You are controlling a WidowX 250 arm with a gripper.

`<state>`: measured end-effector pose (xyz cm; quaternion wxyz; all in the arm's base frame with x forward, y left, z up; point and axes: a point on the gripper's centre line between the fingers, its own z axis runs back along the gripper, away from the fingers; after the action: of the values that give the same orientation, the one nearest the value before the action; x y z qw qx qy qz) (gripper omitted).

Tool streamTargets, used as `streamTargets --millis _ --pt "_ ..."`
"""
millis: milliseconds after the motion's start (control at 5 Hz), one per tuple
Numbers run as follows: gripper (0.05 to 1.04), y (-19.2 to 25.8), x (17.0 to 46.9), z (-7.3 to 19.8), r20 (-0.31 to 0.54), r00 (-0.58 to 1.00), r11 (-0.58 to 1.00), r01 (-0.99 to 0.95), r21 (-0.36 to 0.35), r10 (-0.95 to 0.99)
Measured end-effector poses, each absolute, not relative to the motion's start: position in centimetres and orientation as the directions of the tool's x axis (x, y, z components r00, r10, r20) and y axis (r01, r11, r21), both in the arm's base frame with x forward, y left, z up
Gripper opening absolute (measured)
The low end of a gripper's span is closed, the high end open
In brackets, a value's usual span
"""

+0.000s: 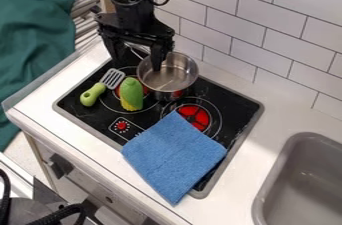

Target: Pick up the blue cloth and wipe the stove on the right

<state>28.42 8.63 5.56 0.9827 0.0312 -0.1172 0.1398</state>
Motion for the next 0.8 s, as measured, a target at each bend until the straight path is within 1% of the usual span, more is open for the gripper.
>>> streamTargets --millis 200,600,800 --pt "1.001 8.4 27.8 4.5 0.205 0.94 0.958 -0.285 0.027 0.274" --pt "1.001 2.3 25.1 3.2 0.197 0.959 0.979 -0.206 -0.002 0.202" --pt "1.001 -0.8 25.0 2.5 0.205 0.966 0.988 -0.153 -0.033 0.157"
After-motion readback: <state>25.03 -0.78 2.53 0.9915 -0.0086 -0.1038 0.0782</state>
